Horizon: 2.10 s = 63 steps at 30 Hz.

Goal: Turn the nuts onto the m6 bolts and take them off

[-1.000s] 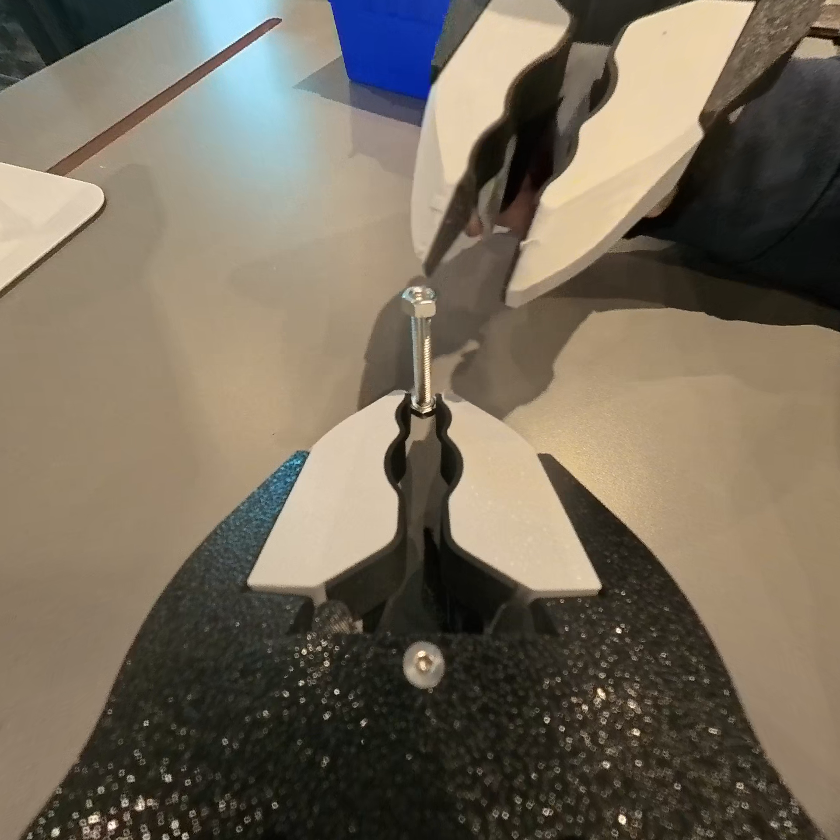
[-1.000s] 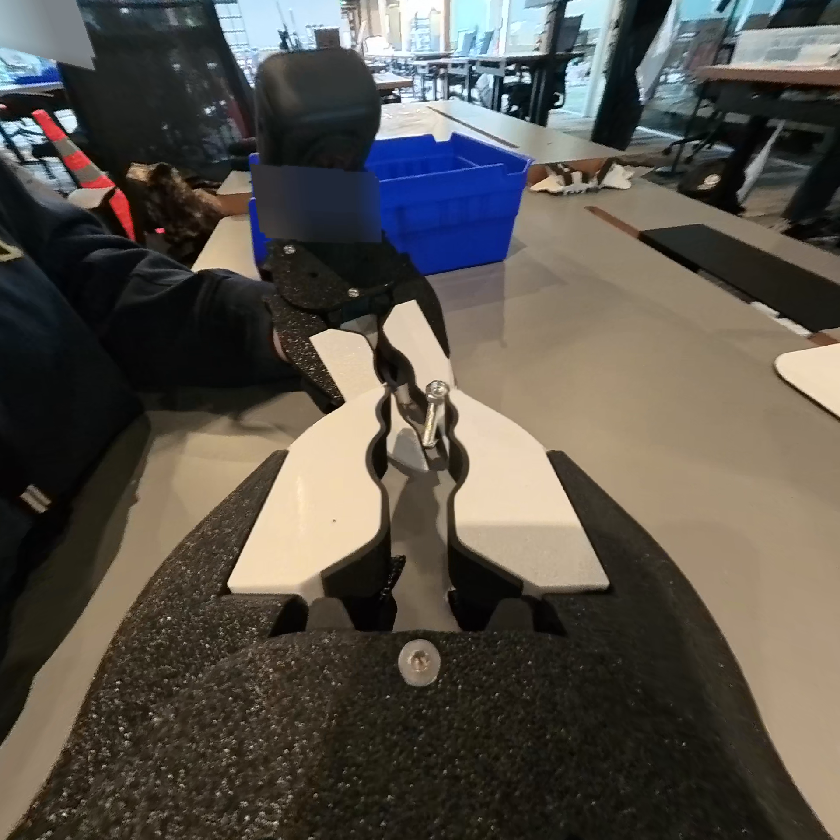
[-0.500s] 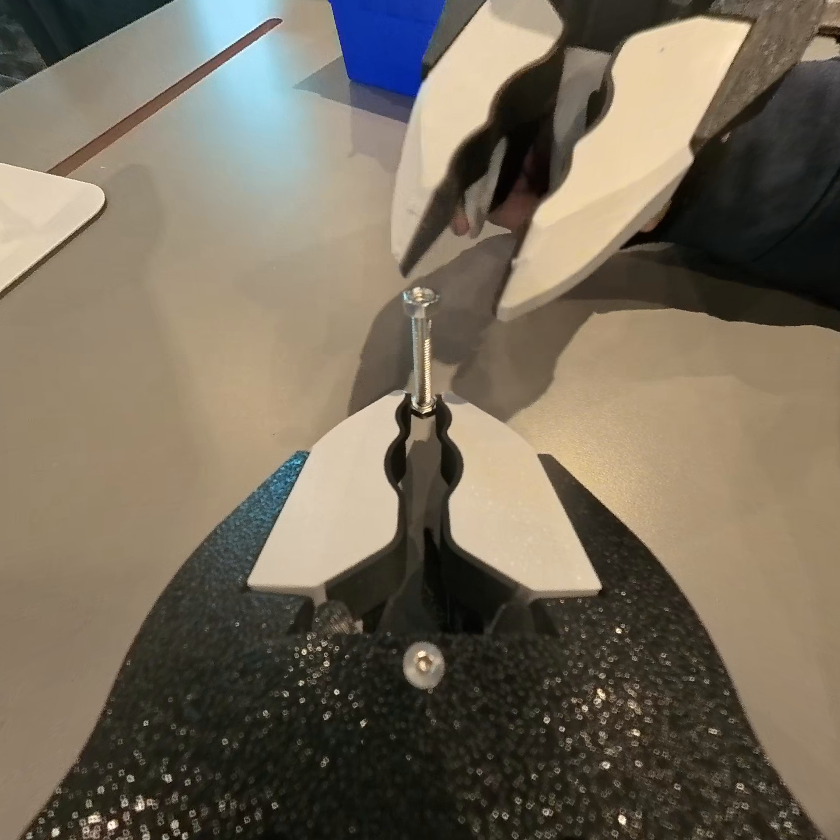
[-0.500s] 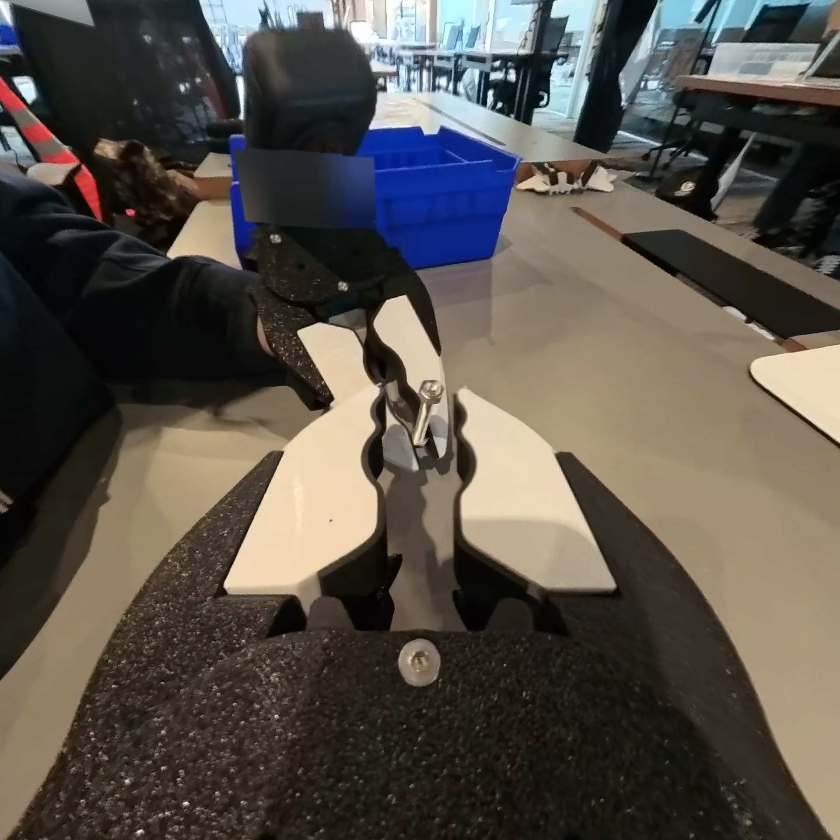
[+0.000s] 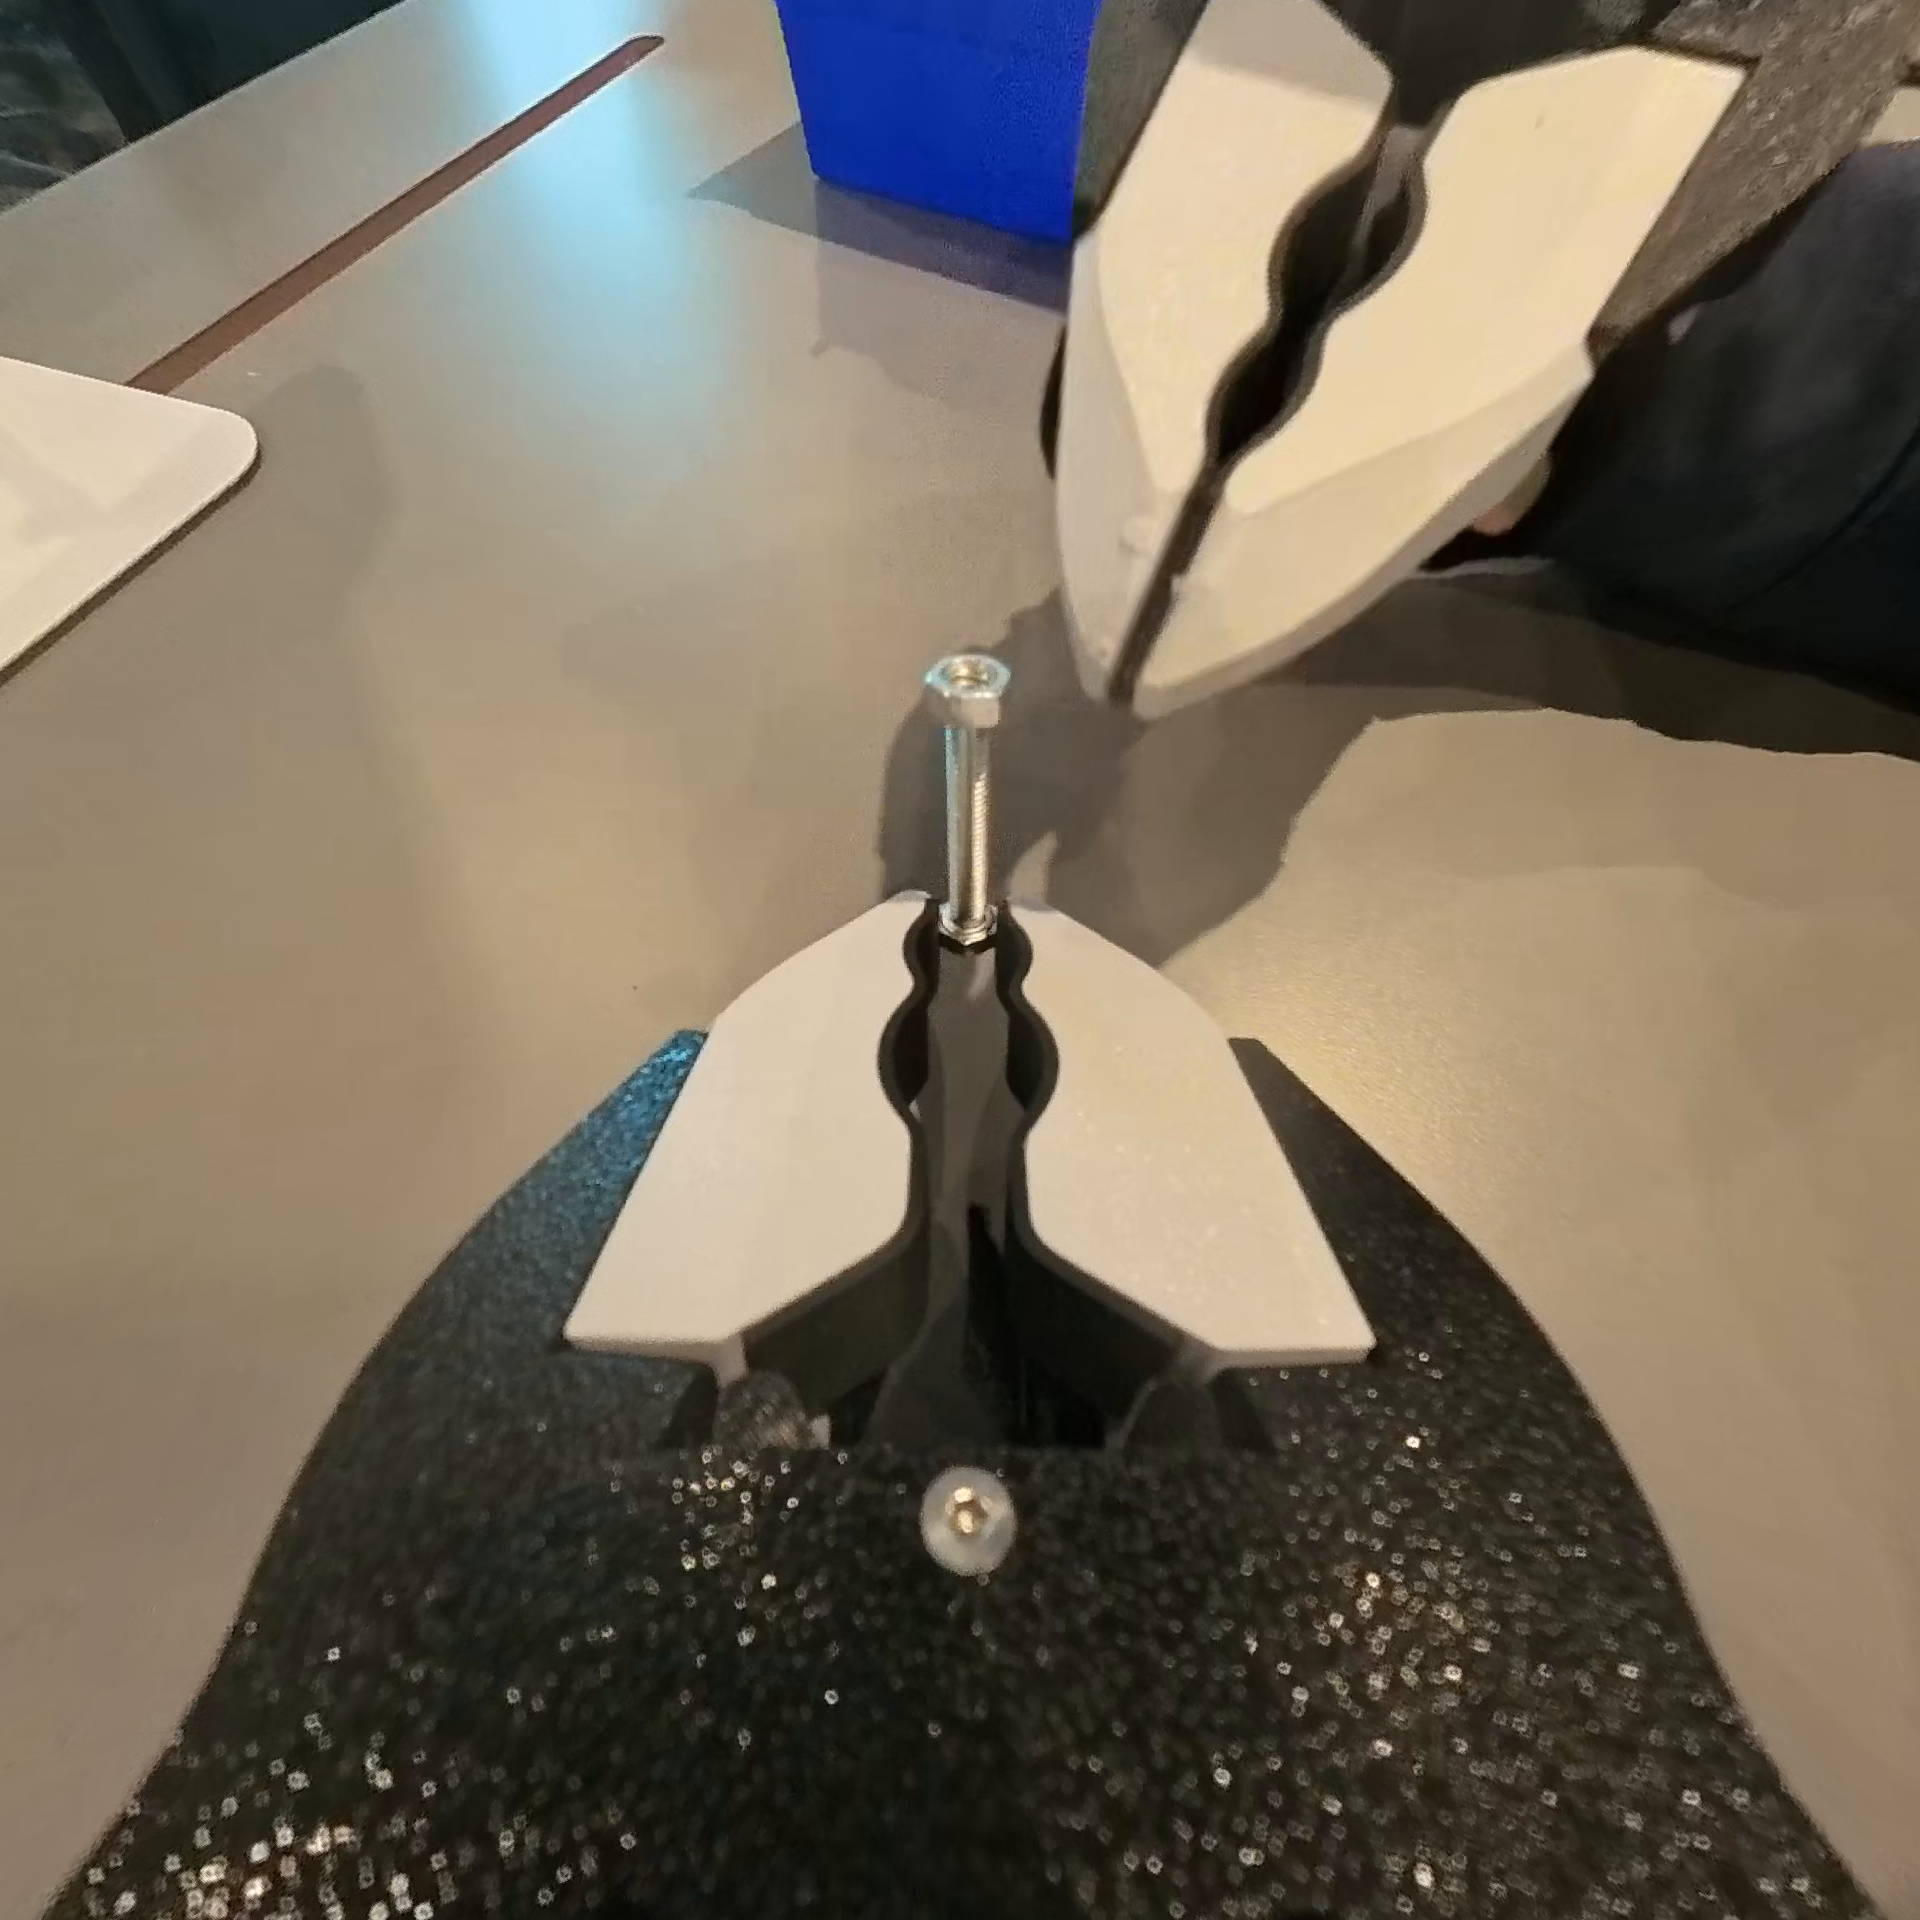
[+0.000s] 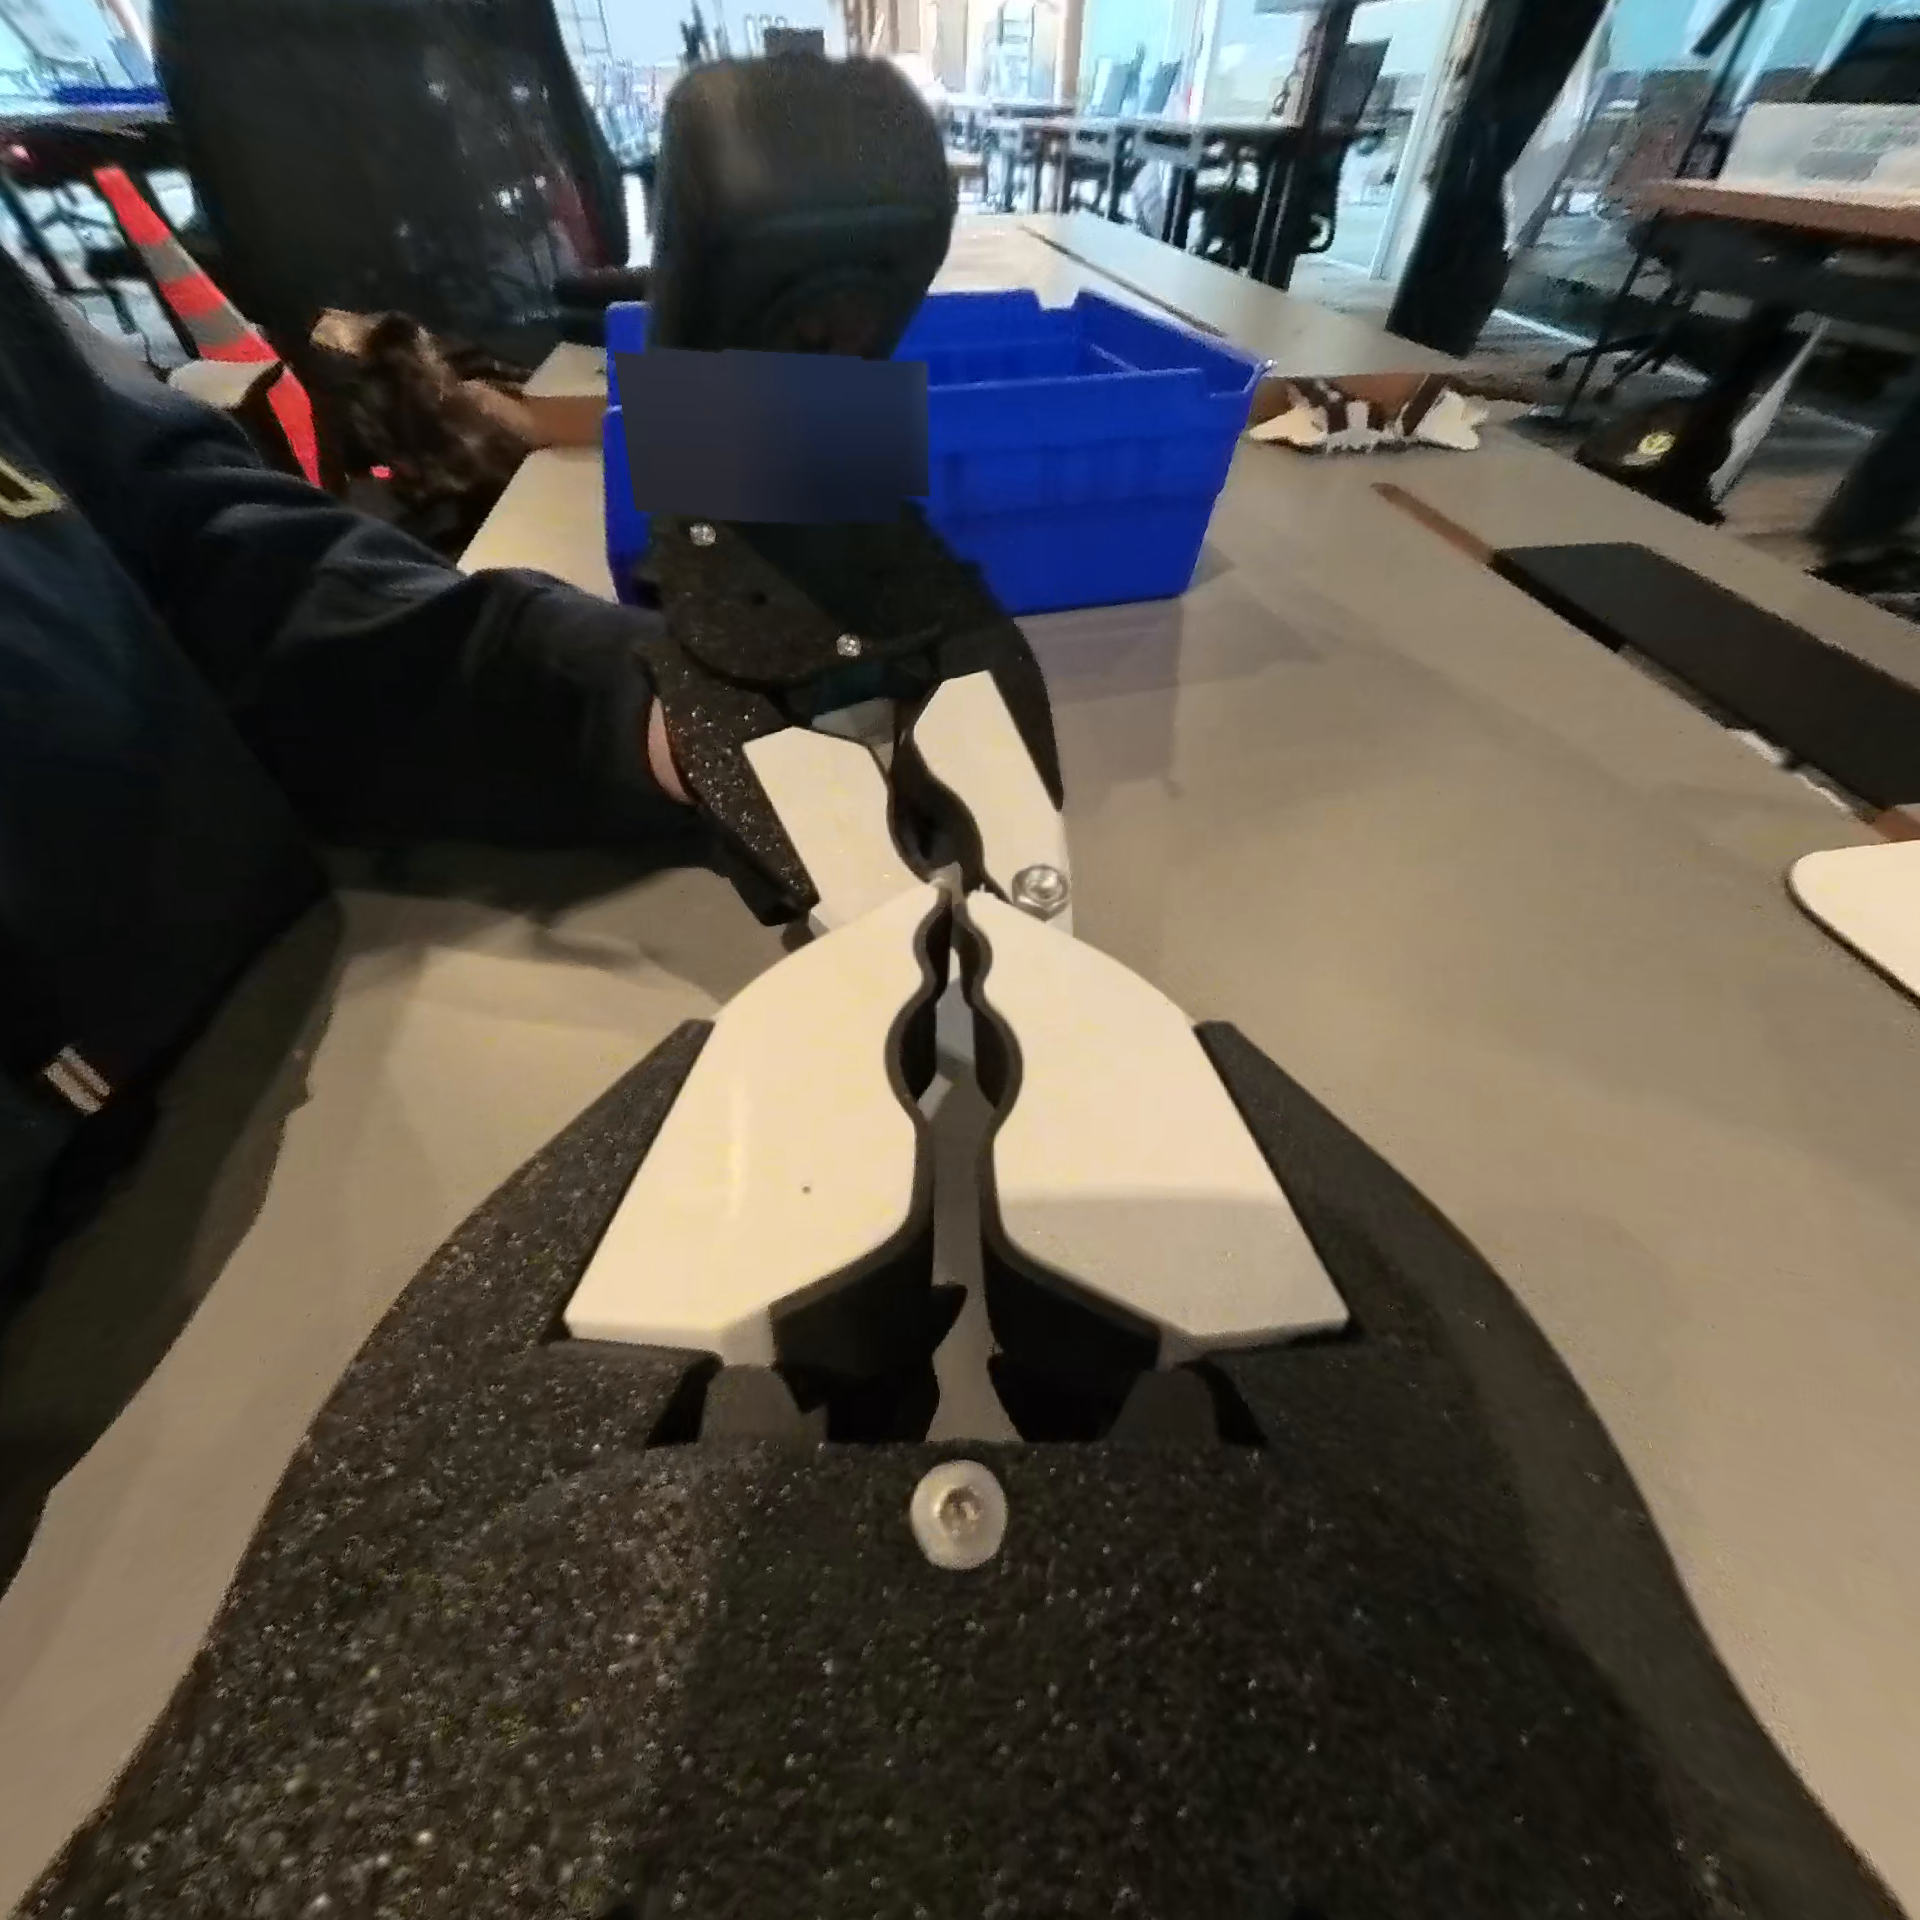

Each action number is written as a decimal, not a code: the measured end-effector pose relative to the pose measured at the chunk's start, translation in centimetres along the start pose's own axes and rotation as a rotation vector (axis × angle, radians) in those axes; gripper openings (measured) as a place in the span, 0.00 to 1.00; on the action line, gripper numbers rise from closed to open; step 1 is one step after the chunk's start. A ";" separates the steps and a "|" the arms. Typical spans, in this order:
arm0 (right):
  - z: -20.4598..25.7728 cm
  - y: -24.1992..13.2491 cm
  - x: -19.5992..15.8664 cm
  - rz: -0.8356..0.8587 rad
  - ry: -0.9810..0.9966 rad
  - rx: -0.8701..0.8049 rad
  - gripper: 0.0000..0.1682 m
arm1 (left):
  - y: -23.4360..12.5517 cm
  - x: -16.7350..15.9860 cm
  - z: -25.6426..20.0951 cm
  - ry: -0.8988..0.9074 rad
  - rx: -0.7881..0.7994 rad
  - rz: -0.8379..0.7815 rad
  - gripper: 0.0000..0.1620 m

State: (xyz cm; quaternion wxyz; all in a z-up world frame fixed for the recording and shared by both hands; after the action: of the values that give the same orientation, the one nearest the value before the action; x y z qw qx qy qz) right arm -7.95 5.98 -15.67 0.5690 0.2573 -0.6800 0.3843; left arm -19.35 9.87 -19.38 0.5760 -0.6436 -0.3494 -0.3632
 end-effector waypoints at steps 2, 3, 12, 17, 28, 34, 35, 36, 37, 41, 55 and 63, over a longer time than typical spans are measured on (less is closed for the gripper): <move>-0.4 -0.1 0.1 -0.017 0.003 -0.043 0.05 | 0.0 0.0 0.0 0.002 -0.002 0.002 0.06; -0.5 0.0 0.1 -0.019 0.003 -0.060 0.08 | 0.0 0.0 0.0 0.003 -0.003 0.004 0.06; -0.2 0.1 -0.1 -0.009 0.005 -0.020 0.04 | 0.0 0.0 -0.1 0.004 -0.002 0.006 0.06; -0.6 0.3 -0.2 -0.013 0.008 -0.081 0.16 | 0.1 0.0 -0.1 0.006 -0.002 0.010 0.06; -0.5 0.4 -0.3 -0.016 0.001 -0.073 0.18 | 0.1 0.0 -0.1 0.007 -0.003 0.011 0.06; 0.2 0.2 -0.3 -0.013 0.021 0.036 0.03 | 0.1 0.0 -0.1 0.004 -0.005 0.007 0.06; 0.0 0.1 -0.2 -0.028 0.027 0.020 0.04 | 0.1 0.0 -0.1 0.005 -0.004 0.007 0.06; -0.2 0.1 -0.2 -0.035 0.024 -0.008 0.07 | 0.1 0.0 -0.1 0.005 -0.005 0.008 0.06; -0.4 0.1 -0.2 -0.038 0.016 -0.033 0.09 | 0.1 0.0 -0.1 0.005 -0.005 0.009 0.06; -0.5 0.5 -0.3 -0.036 0.002 -0.082 0.19 | 0.1 0.0 -0.1 0.004 -0.005 0.010 0.06; -0.1 0.2 -0.6 -0.016 0.001 -0.007 0.08 | 0.3 -0.1 -0.2 0.029 0.001 0.029 0.06; -0.6 0.1 -0.4 -0.045 0.011 -0.059 0.14 | 0.2 -0.1 -0.2 0.023 0.003 0.023 0.06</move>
State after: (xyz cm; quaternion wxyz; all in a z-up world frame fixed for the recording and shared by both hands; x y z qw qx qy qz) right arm -7.55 6.47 -16.05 0.5885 0.2533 -0.6821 0.3525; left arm -19.19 9.68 -19.57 0.5851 -0.6425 -0.3358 -0.3635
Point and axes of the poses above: each gripper's, where its closed fingertips meet, y out along the fingers, x out of its top, z = x × y across the jaws, the point moved 7 cm from there along -y, back along the fingers, and after that the axes turned 11 degrees about -x, right-handed, at the moved point
